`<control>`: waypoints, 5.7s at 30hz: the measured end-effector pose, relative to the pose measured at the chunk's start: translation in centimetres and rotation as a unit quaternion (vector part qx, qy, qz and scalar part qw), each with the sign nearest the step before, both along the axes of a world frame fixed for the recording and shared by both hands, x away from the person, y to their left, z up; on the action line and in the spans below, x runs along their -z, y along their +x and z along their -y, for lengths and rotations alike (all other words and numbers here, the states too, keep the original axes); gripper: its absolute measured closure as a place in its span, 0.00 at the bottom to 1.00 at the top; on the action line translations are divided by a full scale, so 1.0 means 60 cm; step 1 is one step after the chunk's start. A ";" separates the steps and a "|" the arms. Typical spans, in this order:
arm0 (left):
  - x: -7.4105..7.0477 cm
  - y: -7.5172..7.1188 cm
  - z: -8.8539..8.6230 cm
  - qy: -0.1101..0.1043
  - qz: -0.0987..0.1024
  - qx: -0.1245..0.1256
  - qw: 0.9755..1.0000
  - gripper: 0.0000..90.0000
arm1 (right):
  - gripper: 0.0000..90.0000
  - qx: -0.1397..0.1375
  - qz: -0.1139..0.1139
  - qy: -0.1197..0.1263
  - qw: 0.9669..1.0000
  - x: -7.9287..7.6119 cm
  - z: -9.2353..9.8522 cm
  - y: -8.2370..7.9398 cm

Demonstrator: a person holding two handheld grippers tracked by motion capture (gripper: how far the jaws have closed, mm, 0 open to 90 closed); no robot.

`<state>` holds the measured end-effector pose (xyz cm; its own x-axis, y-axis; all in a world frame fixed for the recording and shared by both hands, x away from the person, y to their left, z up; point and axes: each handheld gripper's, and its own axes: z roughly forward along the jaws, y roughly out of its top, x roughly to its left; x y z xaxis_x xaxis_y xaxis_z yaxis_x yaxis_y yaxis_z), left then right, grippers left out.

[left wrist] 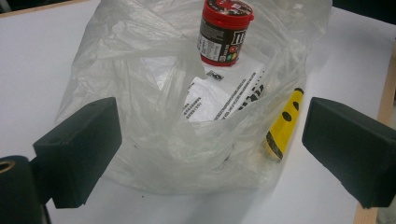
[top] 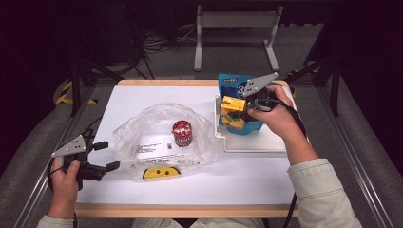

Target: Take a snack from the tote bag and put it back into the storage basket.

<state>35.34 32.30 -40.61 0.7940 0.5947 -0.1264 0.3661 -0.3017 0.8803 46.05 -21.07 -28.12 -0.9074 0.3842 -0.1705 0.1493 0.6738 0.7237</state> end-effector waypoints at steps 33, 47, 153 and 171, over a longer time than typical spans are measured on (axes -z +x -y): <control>0.000 0.000 0.001 0.000 -0.001 0.001 1.000 0.06 | 0.61 0.013 -0.030 -0.015 0.999 0.103 0.014 0.006; 0.000 0.000 0.001 0.001 -0.001 0.001 1.000 0.06 | 0.61 0.015 -0.038 -0.023 0.999 0.133 0.010 0.011; 0.001 0.001 0.006 0.003 -0.008 0.007 1.000 0.06 | 1.00 0.071 -0.059 -0.019 0.996 0.189 0.073 -0.057; 0.002 0.002 0.006 0.004 -0.008 0.008 1.000 0.05 | 1.00 0.087 -0.063 -0.017 0.994 0.195 0.085 -0.052</control>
<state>35.44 31.94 -40.70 0.8014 0.5826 -0.1351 0.3756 -0.3146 0.8718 42.95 -26.18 -39.81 -0.8432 0.5324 -0.0752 0.3532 0.6538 0.6692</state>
